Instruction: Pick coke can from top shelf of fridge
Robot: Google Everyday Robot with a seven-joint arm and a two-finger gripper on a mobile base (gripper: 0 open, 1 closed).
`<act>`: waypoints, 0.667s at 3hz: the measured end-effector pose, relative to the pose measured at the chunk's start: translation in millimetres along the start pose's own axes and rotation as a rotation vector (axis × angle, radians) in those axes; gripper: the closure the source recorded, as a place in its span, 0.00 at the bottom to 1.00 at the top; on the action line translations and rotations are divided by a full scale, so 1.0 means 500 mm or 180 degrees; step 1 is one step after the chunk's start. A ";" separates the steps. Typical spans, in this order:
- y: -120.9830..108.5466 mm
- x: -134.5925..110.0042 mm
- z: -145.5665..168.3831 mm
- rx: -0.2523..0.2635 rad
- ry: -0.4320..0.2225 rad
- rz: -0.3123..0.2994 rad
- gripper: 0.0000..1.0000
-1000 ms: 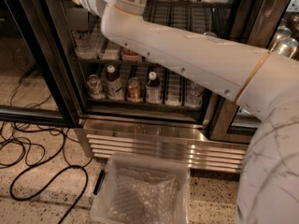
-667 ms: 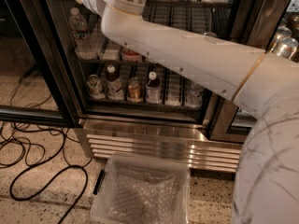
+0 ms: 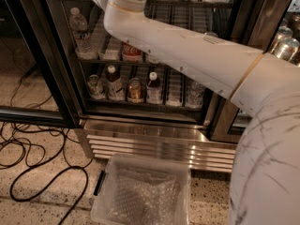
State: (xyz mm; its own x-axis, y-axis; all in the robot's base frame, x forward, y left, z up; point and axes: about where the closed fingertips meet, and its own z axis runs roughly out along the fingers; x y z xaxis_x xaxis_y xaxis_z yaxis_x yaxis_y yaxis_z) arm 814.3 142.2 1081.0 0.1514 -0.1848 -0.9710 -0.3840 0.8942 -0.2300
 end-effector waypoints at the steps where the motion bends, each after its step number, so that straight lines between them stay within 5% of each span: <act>1: -0.015 0.021 -0.004 0.0100 0.0062 0.0016 0.29; 2: -0.022 0.031 0.007 0.0113 0.0079 0.0021 0.28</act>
Offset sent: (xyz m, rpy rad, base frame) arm 0.0193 -0.0153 -0.0156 0.0234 0.0332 -0.0461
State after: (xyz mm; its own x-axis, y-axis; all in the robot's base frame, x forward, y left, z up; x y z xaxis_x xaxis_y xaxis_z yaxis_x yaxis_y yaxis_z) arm 823.9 131.0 1068.6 0.1260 -0.1886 -0.9739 -0.3522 0.9093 -0.2217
